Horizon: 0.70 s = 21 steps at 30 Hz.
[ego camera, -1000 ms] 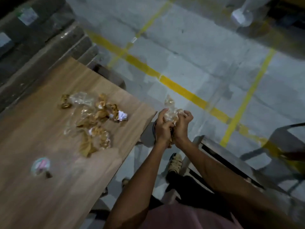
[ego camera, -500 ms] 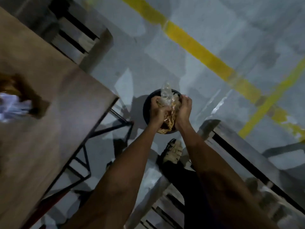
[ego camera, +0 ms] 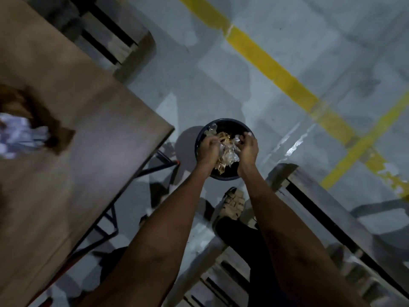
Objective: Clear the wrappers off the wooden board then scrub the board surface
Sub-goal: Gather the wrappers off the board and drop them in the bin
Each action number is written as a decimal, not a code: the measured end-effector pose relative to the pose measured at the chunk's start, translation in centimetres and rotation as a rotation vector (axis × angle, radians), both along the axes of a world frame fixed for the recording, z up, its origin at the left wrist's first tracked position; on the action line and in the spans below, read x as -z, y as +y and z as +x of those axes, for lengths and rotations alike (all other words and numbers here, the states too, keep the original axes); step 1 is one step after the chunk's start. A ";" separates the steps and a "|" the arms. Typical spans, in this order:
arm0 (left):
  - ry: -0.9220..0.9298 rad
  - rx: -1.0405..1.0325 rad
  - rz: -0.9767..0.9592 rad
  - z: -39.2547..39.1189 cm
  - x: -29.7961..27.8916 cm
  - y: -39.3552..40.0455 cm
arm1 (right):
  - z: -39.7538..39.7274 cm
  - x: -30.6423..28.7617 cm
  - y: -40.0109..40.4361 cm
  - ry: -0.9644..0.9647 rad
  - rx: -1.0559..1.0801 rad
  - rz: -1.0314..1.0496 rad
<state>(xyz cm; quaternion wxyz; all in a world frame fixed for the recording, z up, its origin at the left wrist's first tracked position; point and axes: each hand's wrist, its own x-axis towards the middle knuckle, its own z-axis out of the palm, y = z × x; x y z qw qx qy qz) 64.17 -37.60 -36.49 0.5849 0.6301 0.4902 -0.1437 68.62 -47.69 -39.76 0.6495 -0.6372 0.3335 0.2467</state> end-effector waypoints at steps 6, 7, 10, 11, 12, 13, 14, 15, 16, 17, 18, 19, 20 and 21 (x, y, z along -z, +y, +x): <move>-0.055 0.036 0.000 -3.5 -11.7 0.8 | -3.2 -9.9 1.9 -0.107 -0.095 -0.145; -0.064 0.027 -0.012 -4.5 -13.7 1.0 | -3.9 -12.1 2.2 -0.120 -0.092 -0.159; -0.113 0.095 -0.053 -8.2 -20.3 2.1 | -6.8 -19.1 3.7 -0.159 -0.054 -0.171; -0.144 0.114 -0.056 -9.7 -22.4 2.7 | -8.0 -21.1 4.2 -0.165 -0.036 -0.175; -0.179 0.129 -0.058 -11.2 -24.4 3.4 | -9.4 -23.2 4.9 -0.171 -0.011 -0.179; -0.214 0.139 -0.054 -12.9 -26.4 4.1 | -10.8 -25.0 5.6 -0.182 0.020 -0.188; -0.244 0.142 -0.045 -14.6 -28.2 4.9 | -12.3 -26.7 6.4 -0.210 0.046 -0.201; -0.268 0.137 -0.034 -16.4 -30.1 5.8 | -13.9 -28.8 7.5 -0.244 0.065 -0.216; -0.290 0.125 -0.017 -18.1 -31.9 6.7 | -15.7 -30.9 8.5 -0.284 0.078 -0.233; -0.312 0.105 -0.002 -19.7 -33.3 7.6 | -17.5 -33.3 9.7 -0.334 0.095 -0.242; -0.335 0.081 0.005 -21.2 -34.5 8.6 | -19.3 -35.5 10.8 -0.387 0.105 -0.239; -0.356 0.054 0.013 -22.6 -35.5 9.7 | -20.9 -37.0 11.9 -0.423 0.103 -0.240; -0.380 0.029 0.022 -23.9 -36.5 10.9 | -22.6 -38.3 12.9 -0.449 0.084 -0.244; -0.409 0.006 0.026 -25.3 -37.3 12.2 | -24.1 -39.3 14.1 -0.463 0.055 -0.240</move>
